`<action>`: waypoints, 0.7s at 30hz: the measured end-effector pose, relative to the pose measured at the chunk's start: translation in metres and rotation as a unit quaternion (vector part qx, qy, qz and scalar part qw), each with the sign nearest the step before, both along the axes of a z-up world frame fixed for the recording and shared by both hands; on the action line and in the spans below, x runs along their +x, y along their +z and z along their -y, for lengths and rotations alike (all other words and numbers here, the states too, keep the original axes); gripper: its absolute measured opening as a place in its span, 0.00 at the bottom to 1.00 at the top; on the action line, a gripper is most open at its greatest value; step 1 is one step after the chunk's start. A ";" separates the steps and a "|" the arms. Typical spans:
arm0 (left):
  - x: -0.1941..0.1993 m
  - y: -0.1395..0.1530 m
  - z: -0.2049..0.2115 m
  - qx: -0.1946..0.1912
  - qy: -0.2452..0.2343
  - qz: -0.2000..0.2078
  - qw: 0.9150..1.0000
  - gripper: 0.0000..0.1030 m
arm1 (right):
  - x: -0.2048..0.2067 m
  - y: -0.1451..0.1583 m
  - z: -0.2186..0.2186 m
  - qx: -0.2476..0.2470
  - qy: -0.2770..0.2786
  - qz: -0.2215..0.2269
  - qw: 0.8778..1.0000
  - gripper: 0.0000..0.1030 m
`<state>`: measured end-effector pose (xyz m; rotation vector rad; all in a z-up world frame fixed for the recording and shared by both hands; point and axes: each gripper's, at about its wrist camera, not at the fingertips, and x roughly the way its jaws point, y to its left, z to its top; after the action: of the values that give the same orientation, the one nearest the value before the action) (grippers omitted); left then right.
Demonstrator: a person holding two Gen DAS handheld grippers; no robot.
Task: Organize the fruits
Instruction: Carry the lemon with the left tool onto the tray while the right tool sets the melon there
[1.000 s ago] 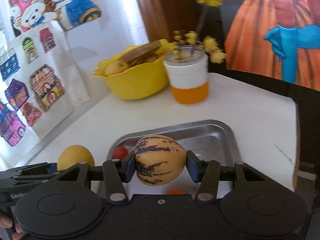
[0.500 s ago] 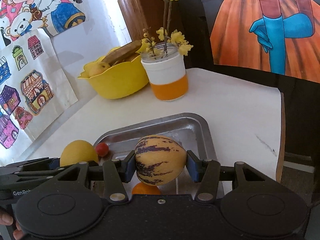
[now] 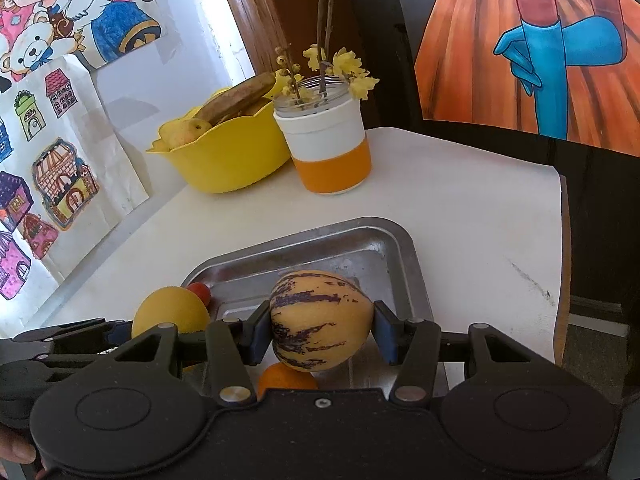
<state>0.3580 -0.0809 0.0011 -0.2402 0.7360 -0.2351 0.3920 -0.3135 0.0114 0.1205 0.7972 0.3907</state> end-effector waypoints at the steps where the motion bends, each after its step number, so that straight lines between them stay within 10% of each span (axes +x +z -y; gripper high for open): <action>1: 0.001 0.000 0.000 0.000 -0.001 -0.001 1.000 0.58 | 0.000 0.000 0.000 -0.002 -0.001 -0.001 1.000 0.52; 21: 0.003 -0.009 0.007 0.012 -0.012 -0.014 1.000 0.58 | -0.021 0.002 0.011 -0.037 -0.014 -0.009 0.999 0.53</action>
<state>0.3606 -0.0878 -0.0082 -0.2127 0.7693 -0.2462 0.3713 -0.3244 0.0138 0.0660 0.8253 0.3332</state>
